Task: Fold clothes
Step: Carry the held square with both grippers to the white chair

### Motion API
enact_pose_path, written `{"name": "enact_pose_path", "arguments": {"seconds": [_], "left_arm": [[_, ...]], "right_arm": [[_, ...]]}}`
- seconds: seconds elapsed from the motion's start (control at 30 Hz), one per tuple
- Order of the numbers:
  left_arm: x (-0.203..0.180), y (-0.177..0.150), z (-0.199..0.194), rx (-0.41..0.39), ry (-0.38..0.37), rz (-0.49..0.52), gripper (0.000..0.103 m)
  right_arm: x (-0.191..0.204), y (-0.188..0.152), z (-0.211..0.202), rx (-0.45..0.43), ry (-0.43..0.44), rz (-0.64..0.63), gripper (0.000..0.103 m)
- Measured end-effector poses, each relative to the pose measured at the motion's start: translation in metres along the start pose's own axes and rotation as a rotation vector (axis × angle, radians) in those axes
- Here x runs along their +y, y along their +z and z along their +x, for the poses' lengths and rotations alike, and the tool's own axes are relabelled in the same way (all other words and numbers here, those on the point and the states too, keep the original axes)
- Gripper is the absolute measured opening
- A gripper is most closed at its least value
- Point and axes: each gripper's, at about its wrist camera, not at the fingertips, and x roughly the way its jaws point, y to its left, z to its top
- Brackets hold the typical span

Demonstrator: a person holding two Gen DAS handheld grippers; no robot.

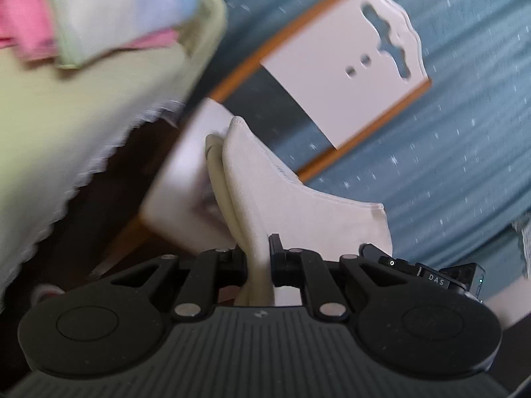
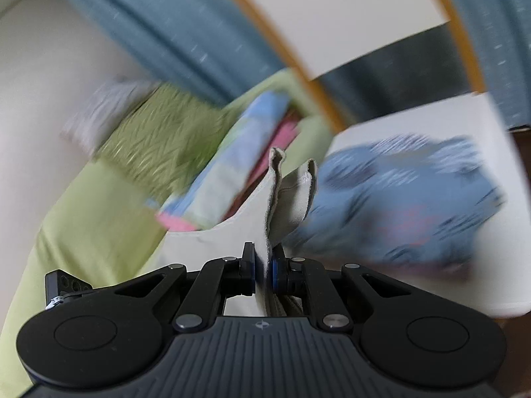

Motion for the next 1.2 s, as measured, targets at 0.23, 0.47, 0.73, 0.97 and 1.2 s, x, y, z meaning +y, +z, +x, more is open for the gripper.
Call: {"name": "enact_pose_path", "arguments": {"seconds": [0.23, 0.47, 0.73, 0.97, 1.2], "left_arm": [[-0.027, 0.050, 0.104, 0.071, -0.055, 0.075, 0.010], [-0.026, 0.077, 0.167, 0.096, -0.056, 0.128, 0.011], [-0.003, 0.084, 0.198, 0.135, -0.044, 0.137, 0.012], [0.012, 0.088, 0.201, 0.141, -0.050, 0.142, 0.012], [0.018, 0.094, 0.200, 0.138, -0.053, 0.151, 0.013]], "right_arm": [[-0.054, 0.053, -0.005, -0.117, -0.094, 0.050, 0.009], [-0.095, 0.085, 0.019, -0.147, -0.149, 0.077, 0.009], [-0.127, 0.082, 0.040, -0.125, -0.166, 0.152, 0.009], [-0.134, 0.074, 0.049, -0.112, -0.158, 0.178, 0.009], [-0.128, 0.075, 0.056, -0.099, -0.164, 0.161, 0.009]]}}
